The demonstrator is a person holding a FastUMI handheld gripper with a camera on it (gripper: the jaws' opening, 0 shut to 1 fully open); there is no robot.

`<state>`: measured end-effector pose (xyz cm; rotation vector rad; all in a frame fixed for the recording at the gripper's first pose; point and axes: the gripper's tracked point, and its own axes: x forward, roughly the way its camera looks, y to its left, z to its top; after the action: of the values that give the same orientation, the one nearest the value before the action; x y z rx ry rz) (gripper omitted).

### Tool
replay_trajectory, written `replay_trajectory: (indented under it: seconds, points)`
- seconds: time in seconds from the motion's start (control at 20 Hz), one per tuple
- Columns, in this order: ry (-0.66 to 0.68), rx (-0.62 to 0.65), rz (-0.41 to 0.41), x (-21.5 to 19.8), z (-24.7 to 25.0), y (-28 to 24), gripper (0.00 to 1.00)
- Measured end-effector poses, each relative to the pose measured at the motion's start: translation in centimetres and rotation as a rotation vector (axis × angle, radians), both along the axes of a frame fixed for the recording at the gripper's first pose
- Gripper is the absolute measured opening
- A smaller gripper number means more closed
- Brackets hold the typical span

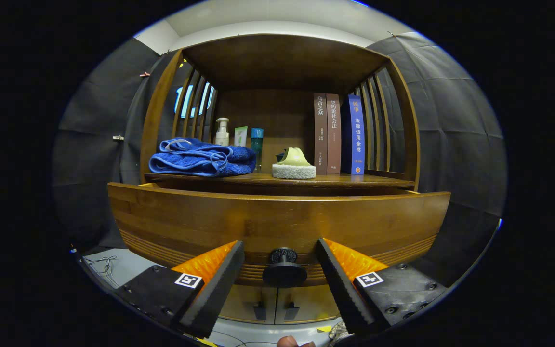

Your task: Pull open the drawer, take out the items inside it, and place them on the countertop above the cabinet.

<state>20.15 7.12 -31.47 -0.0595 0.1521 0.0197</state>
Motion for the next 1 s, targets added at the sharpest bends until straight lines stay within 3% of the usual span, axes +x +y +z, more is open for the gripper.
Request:
replay_trajectory:
  seconds: [0.45, 1.0]
  points:
    - [0.008, 0.011, -0.007, 5.1, -0.6, 0.3, 0.99]
    - [0.003, -0.022, -0.001, 6.7, -0.7, 0.3, 0.99]
